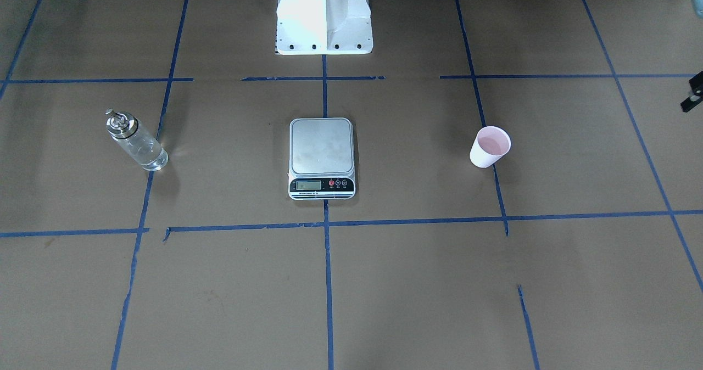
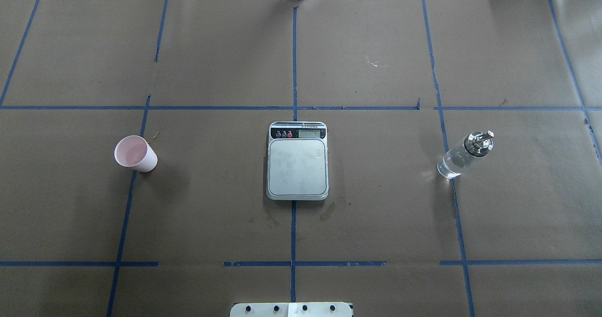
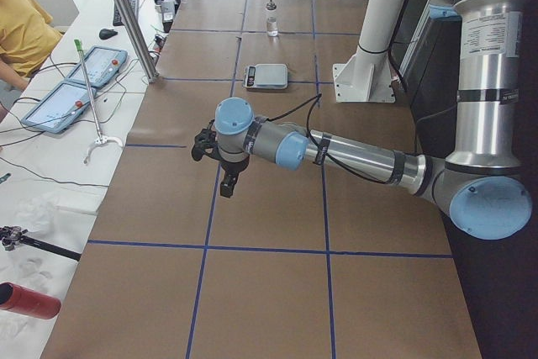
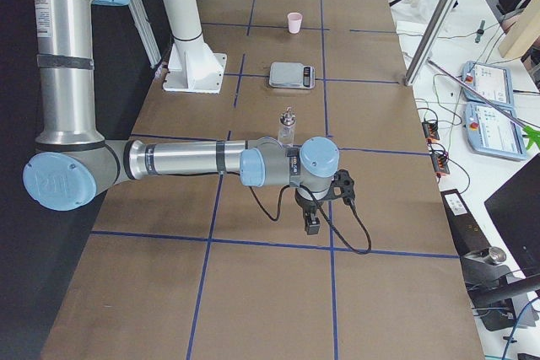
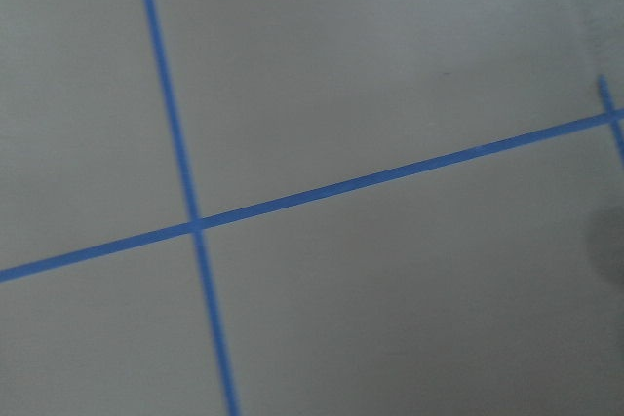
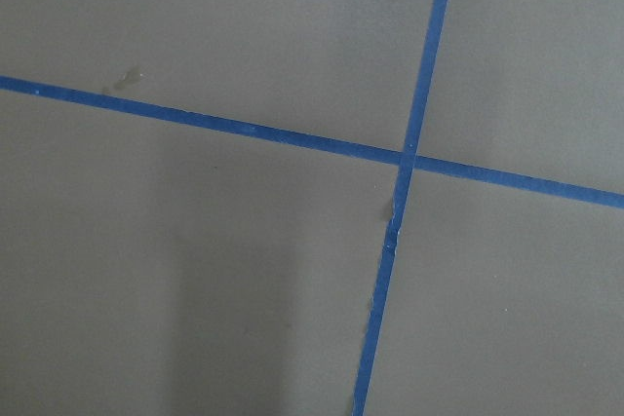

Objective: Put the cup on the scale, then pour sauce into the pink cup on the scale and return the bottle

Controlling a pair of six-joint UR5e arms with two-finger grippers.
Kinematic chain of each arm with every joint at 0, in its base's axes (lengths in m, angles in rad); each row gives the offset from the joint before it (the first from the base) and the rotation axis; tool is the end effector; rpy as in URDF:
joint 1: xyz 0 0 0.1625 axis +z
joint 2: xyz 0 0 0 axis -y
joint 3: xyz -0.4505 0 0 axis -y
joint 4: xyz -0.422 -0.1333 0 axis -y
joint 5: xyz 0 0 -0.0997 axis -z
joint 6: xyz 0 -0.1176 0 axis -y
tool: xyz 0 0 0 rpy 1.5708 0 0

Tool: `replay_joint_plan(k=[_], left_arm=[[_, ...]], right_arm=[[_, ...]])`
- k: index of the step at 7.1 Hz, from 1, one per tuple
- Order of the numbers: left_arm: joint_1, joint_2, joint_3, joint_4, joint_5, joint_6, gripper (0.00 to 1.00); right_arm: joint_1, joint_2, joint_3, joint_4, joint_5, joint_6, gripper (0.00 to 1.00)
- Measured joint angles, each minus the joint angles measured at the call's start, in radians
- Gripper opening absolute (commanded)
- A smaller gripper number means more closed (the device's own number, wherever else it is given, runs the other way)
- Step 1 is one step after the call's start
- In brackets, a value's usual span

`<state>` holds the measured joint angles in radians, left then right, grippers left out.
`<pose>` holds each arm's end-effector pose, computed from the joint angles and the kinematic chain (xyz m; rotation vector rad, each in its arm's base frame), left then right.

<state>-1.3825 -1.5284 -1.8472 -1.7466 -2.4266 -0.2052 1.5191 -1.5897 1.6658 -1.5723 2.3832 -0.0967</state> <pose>0.0524 -0.5128 0.5457 0.2120 0.9021 0.1596 0.0211 -0.5195 0.6541 0.0888 -0.8112 -0.1704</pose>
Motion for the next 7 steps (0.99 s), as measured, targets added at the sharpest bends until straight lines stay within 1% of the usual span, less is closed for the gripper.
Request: replay_joint_plan(k=[1, 3, 5, 7], left_arm=[[0.081, -0.022, -0.004, -0.069, -0.005, -0.178, 1.00], [0.257, -0.108, -0.004, -0.132, 0.013, -0.512, 0.99], [0.393, -0.174, 0.006, -0.140, 0.059, -0.698, 0.99], [0.482, -0.201, 0.010, -0.140, 0.124, -0.794, 0.99]], right_arm=[[0.000, -0.003, 0.000, 0.004, 0.001, -0.001, 1.00], [0.000, -0.016, -0.003, 0.035, 0.002, -0.001, 1.00], [0.000, -0.039, -0.006, 0.088, 0.000, 0.002, 1.00], [0.000, -0.046, -0.011, 0.098, 0.000, 0.003, 1.00]])
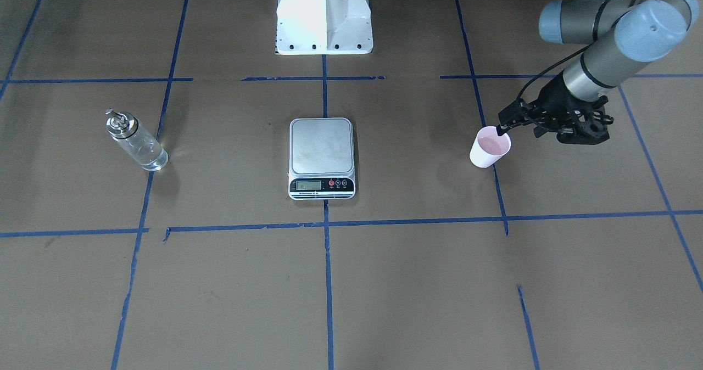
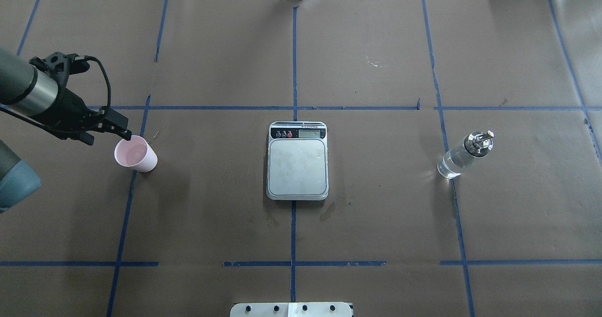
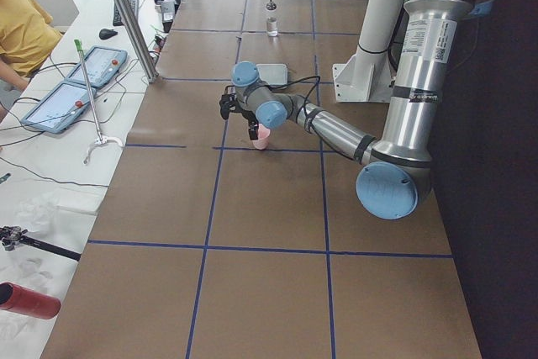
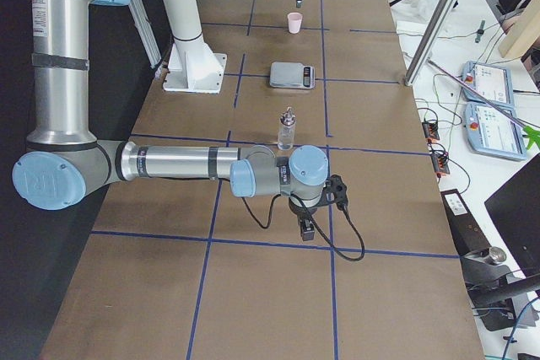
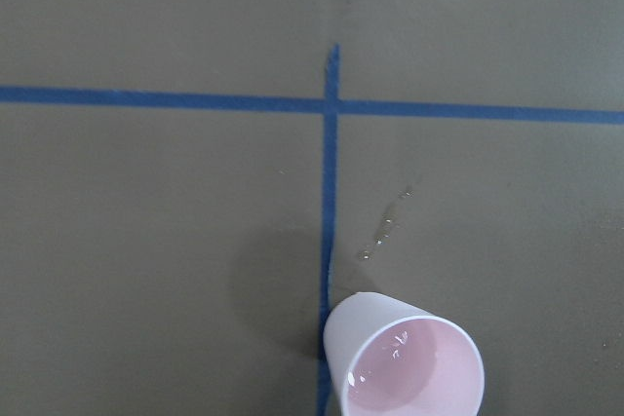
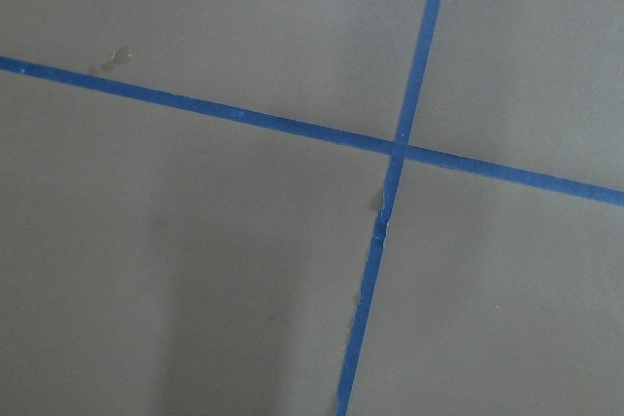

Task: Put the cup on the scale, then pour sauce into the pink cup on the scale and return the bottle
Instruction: 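Reach the left gripper down and grasp the pink paper cup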

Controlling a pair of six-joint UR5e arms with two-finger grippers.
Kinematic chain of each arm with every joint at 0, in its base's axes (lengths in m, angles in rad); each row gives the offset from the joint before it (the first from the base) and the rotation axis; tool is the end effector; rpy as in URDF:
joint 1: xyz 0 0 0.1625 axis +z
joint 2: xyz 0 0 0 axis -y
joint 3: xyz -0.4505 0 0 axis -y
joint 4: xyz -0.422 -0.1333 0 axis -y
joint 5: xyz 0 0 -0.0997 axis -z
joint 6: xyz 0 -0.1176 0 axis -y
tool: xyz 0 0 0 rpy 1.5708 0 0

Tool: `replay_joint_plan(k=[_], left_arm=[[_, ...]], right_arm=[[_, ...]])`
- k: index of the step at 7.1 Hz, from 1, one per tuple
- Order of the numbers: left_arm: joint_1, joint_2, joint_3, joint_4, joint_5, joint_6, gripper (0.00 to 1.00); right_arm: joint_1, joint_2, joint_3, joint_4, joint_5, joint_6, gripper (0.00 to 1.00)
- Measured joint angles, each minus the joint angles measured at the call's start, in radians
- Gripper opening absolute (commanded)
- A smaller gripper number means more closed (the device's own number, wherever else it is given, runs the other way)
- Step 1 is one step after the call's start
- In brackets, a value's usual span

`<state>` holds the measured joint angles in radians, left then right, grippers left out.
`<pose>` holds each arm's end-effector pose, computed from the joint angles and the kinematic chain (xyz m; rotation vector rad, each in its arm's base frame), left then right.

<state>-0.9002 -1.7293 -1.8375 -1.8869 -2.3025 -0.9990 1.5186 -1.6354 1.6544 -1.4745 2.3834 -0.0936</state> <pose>0.3226 -0.4948 0.4305 -0.0418 0.9890 -0.0301 0.0217 -0.5030 0.6729 0.1258 -0.8104 -0.1844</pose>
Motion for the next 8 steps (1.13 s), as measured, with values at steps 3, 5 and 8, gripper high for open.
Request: replay_joint_plan(k=[3, 5, 8], left_arm=[[0.025, 0.013, 0.012, 0.001, 0.061, -0.016, 0.98], [0.043, 0.013, 0.025, 0.001, 0.070, -0.020, 0.93], [0.081, 0.011, 0.052, -0.002, 0.073, -0.017, 0.61]], right_arm=[[0.000, 0.000, -0.008, 0.003, 0.000, 0.001, 1.00], [0.000, 0.002, -0.010, 0.005, 0.002, 0.001, 1.00], [0.000, 0.002, -0.011, 0.027, 0.003, 0.000, 1.00]])
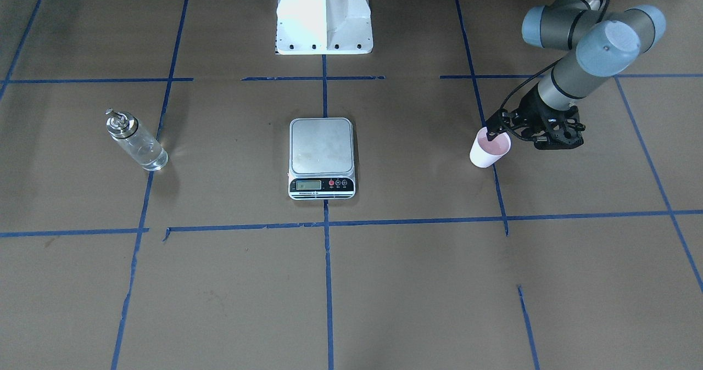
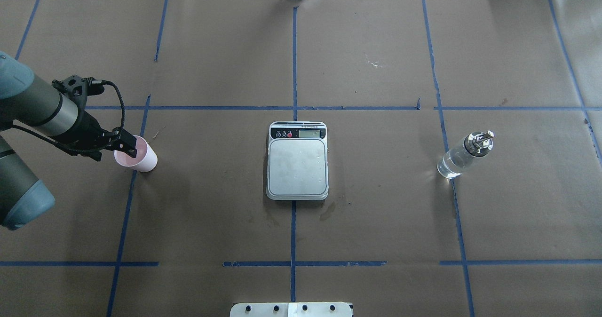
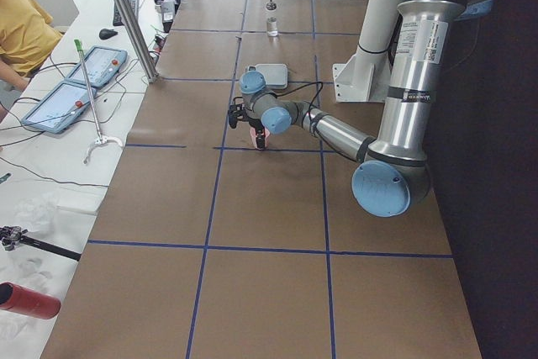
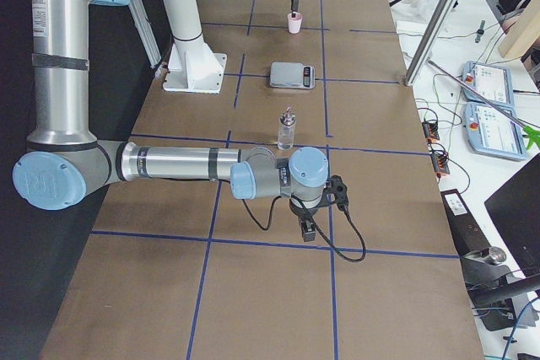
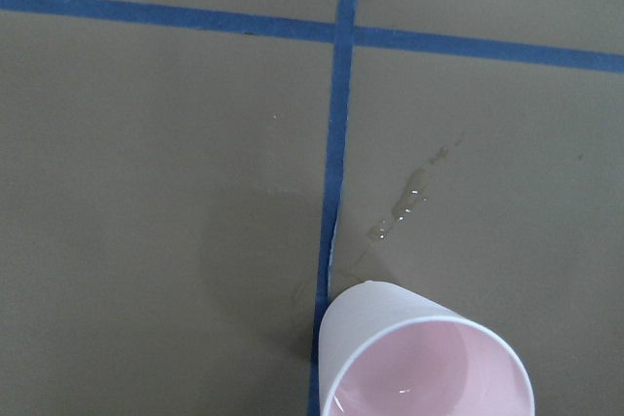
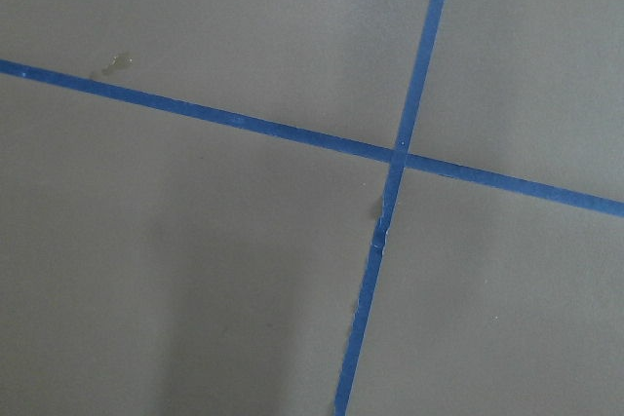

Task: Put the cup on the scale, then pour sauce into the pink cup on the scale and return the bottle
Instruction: 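Reach the left gripper down and grasp the pink paper cup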

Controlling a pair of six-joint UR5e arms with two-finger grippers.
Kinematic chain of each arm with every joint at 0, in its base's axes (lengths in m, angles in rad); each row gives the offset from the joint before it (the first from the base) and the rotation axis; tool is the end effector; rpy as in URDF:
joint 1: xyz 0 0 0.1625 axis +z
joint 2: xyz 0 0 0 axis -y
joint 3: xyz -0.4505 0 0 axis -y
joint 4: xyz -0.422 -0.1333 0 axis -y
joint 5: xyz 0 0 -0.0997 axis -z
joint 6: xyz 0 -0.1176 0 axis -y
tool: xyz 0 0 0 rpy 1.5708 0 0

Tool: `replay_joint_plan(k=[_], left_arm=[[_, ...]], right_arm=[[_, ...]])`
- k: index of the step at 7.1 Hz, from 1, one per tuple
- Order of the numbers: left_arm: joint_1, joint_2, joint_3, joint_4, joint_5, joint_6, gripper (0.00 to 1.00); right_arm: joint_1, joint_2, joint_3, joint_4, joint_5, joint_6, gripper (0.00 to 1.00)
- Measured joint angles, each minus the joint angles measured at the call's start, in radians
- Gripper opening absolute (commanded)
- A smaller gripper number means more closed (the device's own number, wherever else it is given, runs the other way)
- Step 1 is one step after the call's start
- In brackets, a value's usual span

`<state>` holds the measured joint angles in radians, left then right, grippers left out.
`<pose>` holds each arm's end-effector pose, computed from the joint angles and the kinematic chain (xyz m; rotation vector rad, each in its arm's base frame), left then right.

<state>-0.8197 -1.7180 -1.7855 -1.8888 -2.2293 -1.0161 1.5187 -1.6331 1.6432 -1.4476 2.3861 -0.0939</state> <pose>0.3624 -0.4780 0.4684 -0.0734 0.9054 -0.0228 0.0214 -0.5053 0.6745 0.1430 -0.8125 -0.1920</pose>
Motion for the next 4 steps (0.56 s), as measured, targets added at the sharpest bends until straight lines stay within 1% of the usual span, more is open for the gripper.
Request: replay_joint_plan(k=[1, 2, 4], left_arm=[[0.012, -0.001, 0.007, 0.000, 0.000, 0.001, 0.06], [0.017, -0.002, 0.010, 0.000, 0.000, 0.002, 0.00], [0.020, -0.005, 0.017, 0.002, 0.001, 0.005, 0.00]], right_arm=[[-0.001, 0.000, 0.000, 0.003, 0.001, 0.001, 1.00], [-0.001, -0.001, 0.000, 0.004, 0.001, 0.001, 1.00], [-0.001, -0.001, 0.000, 0.004, 0.003, 0.002, 1.00]])
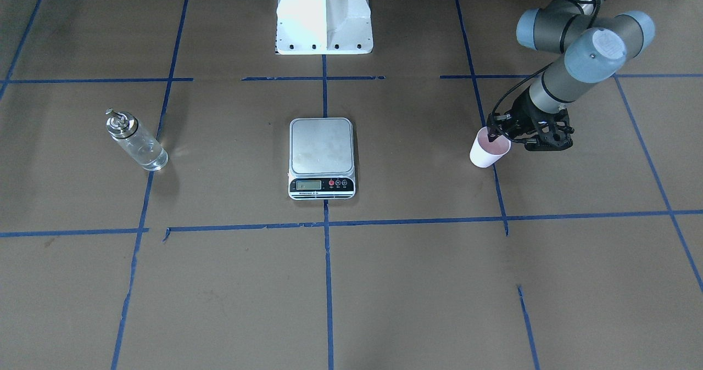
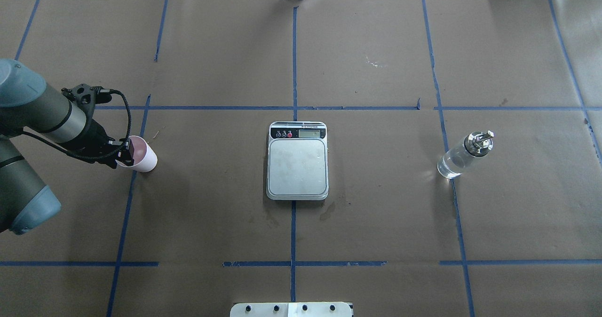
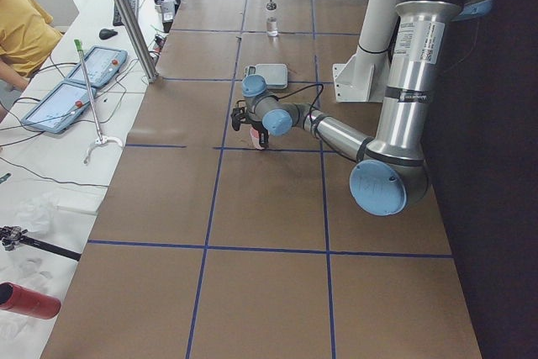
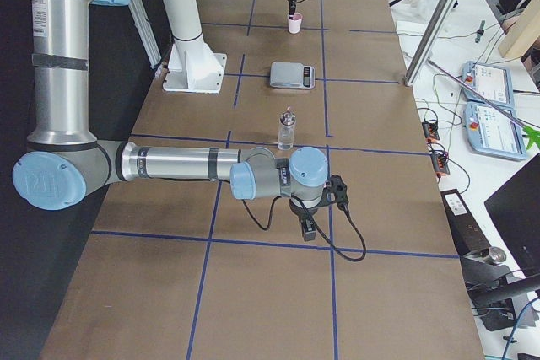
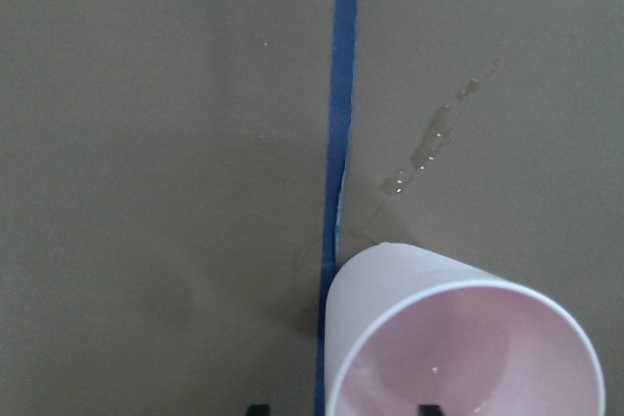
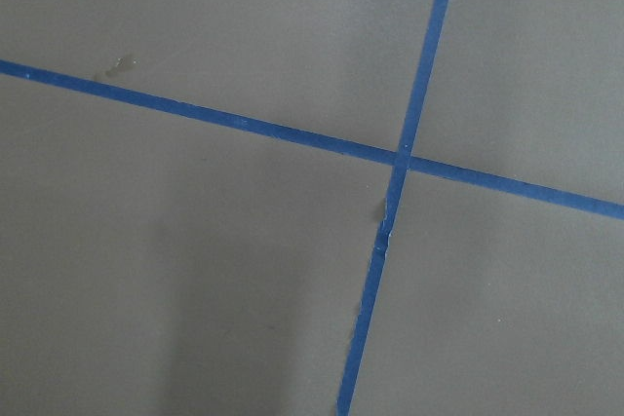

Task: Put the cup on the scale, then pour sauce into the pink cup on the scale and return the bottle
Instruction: 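Reach the left gripper down and grasp the pink paper cup, then lift the pink cup with the left gripper and carry it over the scale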

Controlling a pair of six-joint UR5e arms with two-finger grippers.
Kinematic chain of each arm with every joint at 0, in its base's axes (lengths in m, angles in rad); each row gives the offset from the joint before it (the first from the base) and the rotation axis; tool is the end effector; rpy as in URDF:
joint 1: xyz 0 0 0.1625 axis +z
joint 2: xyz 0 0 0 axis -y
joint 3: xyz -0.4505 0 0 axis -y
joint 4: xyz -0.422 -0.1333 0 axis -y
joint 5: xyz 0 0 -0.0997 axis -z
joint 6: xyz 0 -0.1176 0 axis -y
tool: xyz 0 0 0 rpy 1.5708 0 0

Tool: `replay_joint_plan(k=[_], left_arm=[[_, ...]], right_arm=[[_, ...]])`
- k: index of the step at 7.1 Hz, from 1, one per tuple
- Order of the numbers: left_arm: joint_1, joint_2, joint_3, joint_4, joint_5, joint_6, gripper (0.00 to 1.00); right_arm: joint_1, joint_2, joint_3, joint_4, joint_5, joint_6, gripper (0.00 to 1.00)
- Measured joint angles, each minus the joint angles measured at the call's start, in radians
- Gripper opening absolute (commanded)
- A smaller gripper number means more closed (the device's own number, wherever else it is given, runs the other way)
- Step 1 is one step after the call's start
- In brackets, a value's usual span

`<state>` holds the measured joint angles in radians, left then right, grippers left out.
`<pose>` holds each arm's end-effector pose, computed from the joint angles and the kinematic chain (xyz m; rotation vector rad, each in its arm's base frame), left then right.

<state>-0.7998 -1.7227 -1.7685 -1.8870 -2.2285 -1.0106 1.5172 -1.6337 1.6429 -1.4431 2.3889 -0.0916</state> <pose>0.3744 -0.4735 0.4749 -0.0887 0.8946 -0.0044 0.0204 -0.5052 0.6743 0.1449 -0.8154 -0.1928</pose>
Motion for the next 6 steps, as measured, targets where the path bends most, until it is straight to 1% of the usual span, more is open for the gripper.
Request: replay_joint_plan(k=[2, 3, 4, 5, 6], left_arm=[[-0.005, -0.010, -0.010, 0.009, -0.003, -0.006, 0.00], [-0.013, -0.036, -0.028, 0.028, -0.004, -0.013, 0.00], [-0.020, -0.096, -0.042, 0.076, -0.003, -0.031, 0.00], [-0.020, -0.176, -0.051, 0.143, -0.001, -0.073, 0.00], [-0.004, -0.259, -0.053, 0.194, 0.001, -0.148, 0.00]], right_arm=[[0.000, 0.001, 0.001, 0.000, 0.003, 0.001, 1.00], [0.000, 0.003, 0.003, 0.000, 0.003, 0.001, 1.00], [-0.001, 0.007, 0.005, 0.000, 0.004, 0.002, 1.00], [-0.004, 0.010, 0.007, 0.000, 0.006, 0.002, 1.00], [-0.010, 0.012, 0.008, 0.002, 0.006, 0.002, 1.00]])
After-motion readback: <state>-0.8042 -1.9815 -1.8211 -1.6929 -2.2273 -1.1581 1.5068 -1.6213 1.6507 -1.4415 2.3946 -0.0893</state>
